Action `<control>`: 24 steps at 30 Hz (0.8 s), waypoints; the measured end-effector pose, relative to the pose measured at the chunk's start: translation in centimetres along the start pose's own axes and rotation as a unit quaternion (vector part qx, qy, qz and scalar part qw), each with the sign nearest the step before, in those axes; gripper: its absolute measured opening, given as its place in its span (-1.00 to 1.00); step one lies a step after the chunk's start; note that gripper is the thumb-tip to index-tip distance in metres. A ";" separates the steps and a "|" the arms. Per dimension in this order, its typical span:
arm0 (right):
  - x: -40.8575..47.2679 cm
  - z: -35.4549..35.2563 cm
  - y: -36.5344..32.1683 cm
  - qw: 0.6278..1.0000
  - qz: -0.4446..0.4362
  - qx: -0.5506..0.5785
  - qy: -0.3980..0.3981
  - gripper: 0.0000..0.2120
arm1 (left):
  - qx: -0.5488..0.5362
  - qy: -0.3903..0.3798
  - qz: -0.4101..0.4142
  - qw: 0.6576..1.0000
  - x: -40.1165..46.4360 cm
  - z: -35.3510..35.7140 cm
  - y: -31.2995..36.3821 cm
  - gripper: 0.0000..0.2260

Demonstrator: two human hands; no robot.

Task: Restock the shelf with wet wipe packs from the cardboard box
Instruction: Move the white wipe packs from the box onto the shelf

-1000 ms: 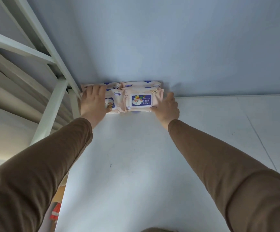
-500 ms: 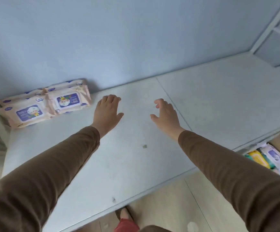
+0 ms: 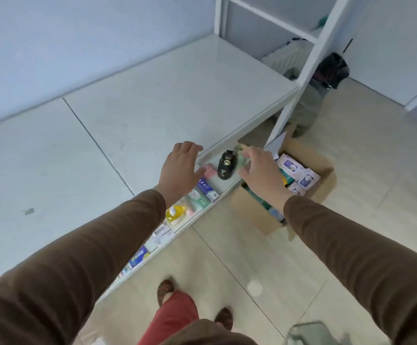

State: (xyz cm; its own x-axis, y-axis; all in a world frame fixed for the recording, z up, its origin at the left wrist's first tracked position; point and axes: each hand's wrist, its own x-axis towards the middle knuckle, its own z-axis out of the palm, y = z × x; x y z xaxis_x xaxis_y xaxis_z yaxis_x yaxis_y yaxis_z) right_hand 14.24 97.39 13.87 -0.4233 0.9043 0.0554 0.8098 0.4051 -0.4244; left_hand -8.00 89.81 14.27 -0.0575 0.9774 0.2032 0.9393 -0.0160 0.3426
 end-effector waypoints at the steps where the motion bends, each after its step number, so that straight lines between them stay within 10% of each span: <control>1: 0.0 -0.5 2.3 1.000 0.011 0.002 -0.006 -0.68 | -0.007 -0.003 0.015 1.000 0.9 1.3 1.8 -0.56; 24: 14.7 2.5 44.2 0.930 0.253 0.052 -0.262 -0.57 | -0.048 -0.303 -0.054 0.950 22.0 35.6 17.0 -0.52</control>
State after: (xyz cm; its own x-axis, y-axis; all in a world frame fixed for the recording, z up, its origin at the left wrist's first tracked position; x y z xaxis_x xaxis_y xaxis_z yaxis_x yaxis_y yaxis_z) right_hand 42.76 128.19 -6.34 -0.1613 0.7752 -0.6108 0.9268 -0.0937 -0.3637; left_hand 18.74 118.57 -8.11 0.0802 0.9158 -0.3936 0.9024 0.1011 0.4190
